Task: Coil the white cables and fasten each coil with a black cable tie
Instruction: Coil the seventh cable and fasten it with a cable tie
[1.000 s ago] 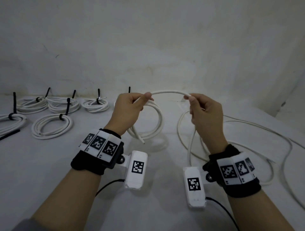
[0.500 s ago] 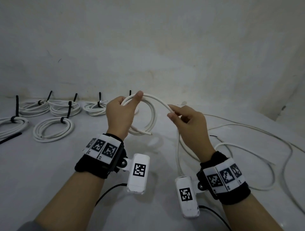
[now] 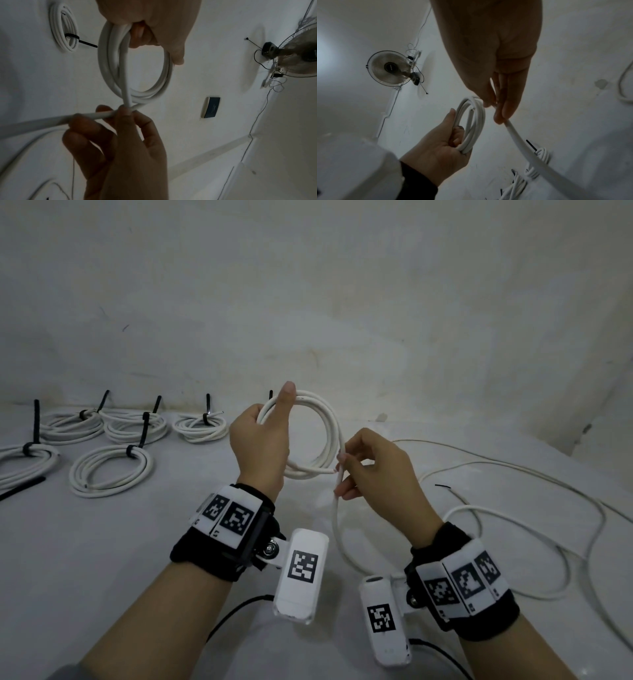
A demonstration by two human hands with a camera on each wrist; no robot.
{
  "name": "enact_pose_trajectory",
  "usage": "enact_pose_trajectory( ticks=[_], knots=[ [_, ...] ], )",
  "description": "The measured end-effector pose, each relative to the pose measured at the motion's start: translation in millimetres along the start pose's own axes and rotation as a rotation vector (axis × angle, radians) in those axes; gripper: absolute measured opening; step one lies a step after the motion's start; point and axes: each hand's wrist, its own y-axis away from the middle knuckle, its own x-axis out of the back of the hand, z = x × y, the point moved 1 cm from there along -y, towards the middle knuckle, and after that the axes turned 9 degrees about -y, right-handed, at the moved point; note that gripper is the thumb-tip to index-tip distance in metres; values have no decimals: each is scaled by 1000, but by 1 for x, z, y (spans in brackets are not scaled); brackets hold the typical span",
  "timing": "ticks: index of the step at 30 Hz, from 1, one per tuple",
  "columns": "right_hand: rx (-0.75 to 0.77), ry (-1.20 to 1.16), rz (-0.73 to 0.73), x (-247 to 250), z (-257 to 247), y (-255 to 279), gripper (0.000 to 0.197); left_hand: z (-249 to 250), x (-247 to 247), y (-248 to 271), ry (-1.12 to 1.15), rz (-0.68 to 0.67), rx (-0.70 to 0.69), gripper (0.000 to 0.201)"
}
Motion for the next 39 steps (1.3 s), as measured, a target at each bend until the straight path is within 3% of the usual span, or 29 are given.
enact_pose_trajectory(
  ticks=[3,8,11,16,19,21,24,26,27,32,37,39],
  knots=[
    [-16,-73,14,-3,-2,-1,21,-1,1,1,-16,52,-39,45],
    [62,-58,-6,-7,-7,-1,8,-1,1,3,16,97,-22,45],
    [116,-38,2,-7,-9,-2,11,1,0,3,14,96,-10,45],
    [171,-77,31,-11,-12,-2,12,5,-2,4,52,77,87,40],
    [109,-162,44,-10,-9,-9,10,8,-1,3,117,76,175,39],
    [-12,-327,5,-10,-8,-18,16,9,1,1,174,85,235,41],
    [-273,-865,-105,-17,-6,-29,17,9,2,0,237,88,275,44],
    [-357,-1102,-104,-27,-6,-31,11,9,2,1,244,82,288,42],
    [-363,-1151,-93,-32,-4,-31,20,8,1,1,240,76,296,41],
    [-296,-1138,53,-48,-6,-30,19,3,-1,1,203,25,350,36],
    [-197,-927,208,-46,-4,-32,32,0,-7,8,170,-103,336,35],
    [-218,-932,196,-43,-1,-31,35,-1,-7,8,183,-157,351,36]
  ],
)
